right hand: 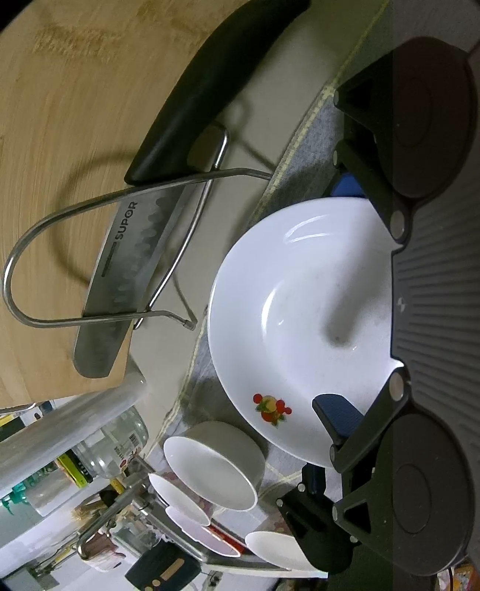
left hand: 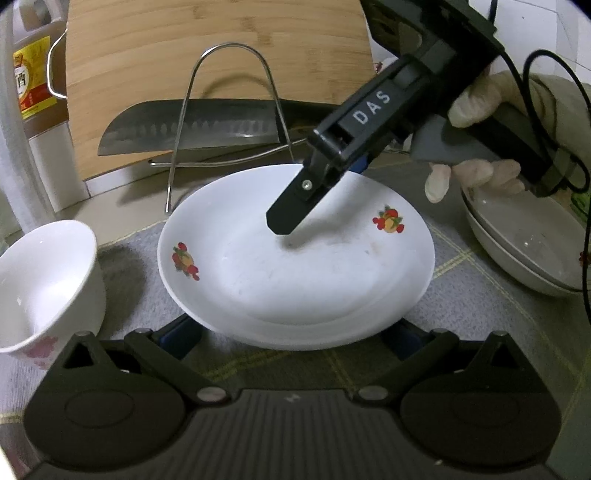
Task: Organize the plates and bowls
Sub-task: 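Carry the held plate with the right gripper toward the plate stack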
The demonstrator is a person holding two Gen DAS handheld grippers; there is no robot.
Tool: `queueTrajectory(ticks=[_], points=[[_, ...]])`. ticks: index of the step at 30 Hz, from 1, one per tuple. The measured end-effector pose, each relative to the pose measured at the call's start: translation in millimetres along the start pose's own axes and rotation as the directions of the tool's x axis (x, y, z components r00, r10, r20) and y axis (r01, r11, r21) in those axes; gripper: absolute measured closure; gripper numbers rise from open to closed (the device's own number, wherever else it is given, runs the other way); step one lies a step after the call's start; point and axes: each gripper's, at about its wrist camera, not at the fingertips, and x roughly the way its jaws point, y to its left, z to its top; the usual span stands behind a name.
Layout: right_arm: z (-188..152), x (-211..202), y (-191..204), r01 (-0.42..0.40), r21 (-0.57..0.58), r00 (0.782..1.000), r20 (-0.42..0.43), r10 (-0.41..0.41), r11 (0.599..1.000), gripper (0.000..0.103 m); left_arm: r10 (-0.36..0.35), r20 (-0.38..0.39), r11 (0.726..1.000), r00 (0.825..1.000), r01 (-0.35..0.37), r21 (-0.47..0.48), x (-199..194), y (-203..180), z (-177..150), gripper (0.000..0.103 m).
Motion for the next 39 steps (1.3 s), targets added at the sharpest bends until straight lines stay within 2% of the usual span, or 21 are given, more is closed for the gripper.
queueTrajectory(ticks=[20,39], points=[[27,12,-4,-0.055,-0.040,0.998,-0.041,0.054,0.998,0.002,-0.010,0.013,0.999,1.000,0.010,0.041,-1,0,-1,0.001],[22,9,2,-0.057,-0.068,0.997,-0.061,0.053,0.996,0.002,-0.002,0.001,0.999,1.000,0.002,0.046,-2,1,-1,0.000]])
